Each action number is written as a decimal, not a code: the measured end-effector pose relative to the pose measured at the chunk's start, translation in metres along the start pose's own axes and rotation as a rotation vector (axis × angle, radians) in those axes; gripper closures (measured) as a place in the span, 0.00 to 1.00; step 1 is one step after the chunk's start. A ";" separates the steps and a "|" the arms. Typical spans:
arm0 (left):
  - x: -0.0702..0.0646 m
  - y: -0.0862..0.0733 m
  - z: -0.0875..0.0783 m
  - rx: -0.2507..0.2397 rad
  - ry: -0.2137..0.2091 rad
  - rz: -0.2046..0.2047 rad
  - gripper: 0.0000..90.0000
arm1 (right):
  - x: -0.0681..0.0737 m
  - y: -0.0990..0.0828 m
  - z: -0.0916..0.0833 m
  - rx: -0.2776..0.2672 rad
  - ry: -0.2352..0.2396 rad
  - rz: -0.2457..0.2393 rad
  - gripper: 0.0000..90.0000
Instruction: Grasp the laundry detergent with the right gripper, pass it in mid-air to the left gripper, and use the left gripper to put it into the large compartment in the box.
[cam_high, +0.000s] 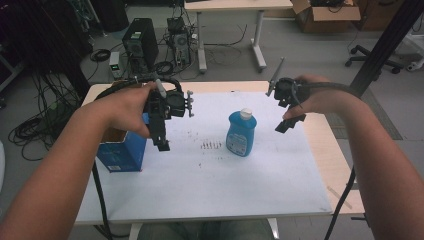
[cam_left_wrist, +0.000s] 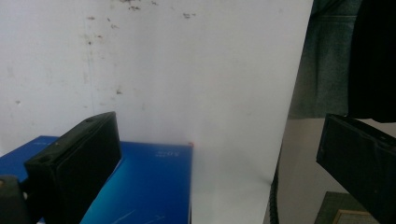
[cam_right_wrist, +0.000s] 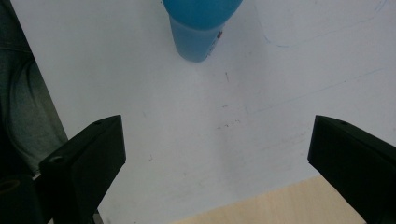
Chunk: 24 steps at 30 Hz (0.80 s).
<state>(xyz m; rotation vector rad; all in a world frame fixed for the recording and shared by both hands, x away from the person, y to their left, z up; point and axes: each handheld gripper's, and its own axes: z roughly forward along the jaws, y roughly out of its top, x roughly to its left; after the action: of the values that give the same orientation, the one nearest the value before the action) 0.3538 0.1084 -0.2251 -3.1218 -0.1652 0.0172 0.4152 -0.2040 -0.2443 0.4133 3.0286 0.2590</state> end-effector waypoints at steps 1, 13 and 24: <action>-0.002 0.000 0.001 0.003 -0.001 0.000 0.00 | 0.001 -0.001 0.002 -0.009 0.003 -0.002 0.05; -0.016 -0.001 0.017 0.005 -0.008 0.019 0.00 | 0.007 -0.011 0.025 -0.064 0.028 0.037 0.05; -0.026 0.000 0.023 0.014 -0.009 0.031 0.00 | 0.011 -0.016 0.040 -0.104 0.029 0.046 0.05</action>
<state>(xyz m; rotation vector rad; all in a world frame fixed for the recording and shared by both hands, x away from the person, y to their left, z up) 0.3278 0.1055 -0.2474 -3.1109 -0.1158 0.0322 0.4047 -0.2101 -0.2870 0.4747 3.0192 0.4269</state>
